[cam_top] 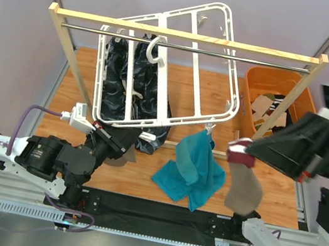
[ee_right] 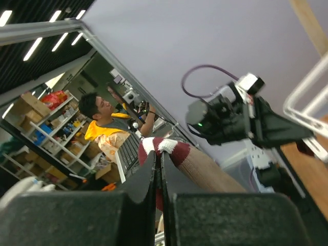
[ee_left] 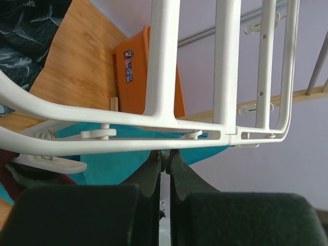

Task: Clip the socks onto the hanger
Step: Clamp the sock onto the hanger.

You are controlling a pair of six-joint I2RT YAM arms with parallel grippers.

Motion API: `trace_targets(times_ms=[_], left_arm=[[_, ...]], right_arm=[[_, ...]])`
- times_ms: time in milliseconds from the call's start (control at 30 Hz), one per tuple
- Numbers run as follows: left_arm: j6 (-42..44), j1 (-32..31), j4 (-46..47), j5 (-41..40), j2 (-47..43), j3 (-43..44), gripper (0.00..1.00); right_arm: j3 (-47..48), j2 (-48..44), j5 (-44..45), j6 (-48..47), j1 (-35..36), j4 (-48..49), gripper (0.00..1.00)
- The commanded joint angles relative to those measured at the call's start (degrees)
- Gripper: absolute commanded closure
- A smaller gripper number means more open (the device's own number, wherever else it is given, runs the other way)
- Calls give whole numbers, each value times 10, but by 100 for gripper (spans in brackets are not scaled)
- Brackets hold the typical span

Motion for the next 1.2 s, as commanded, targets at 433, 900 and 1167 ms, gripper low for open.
trace_targets(times_ms=[433, 900, 1167], left_arm=[[-39, -1, -13, 61, -27, -9, 100], [-69, -1, -3, 118, -16, -6, 100], [-51, -1, 28, 122, -25, -26, 100]], right_arm=[[-372, -141, 368, -253, 329, -205, 100], [-451, -86, 862, -335, 724, -72, 100], [-436, -84, 993, -307, 721, -82, 100]])
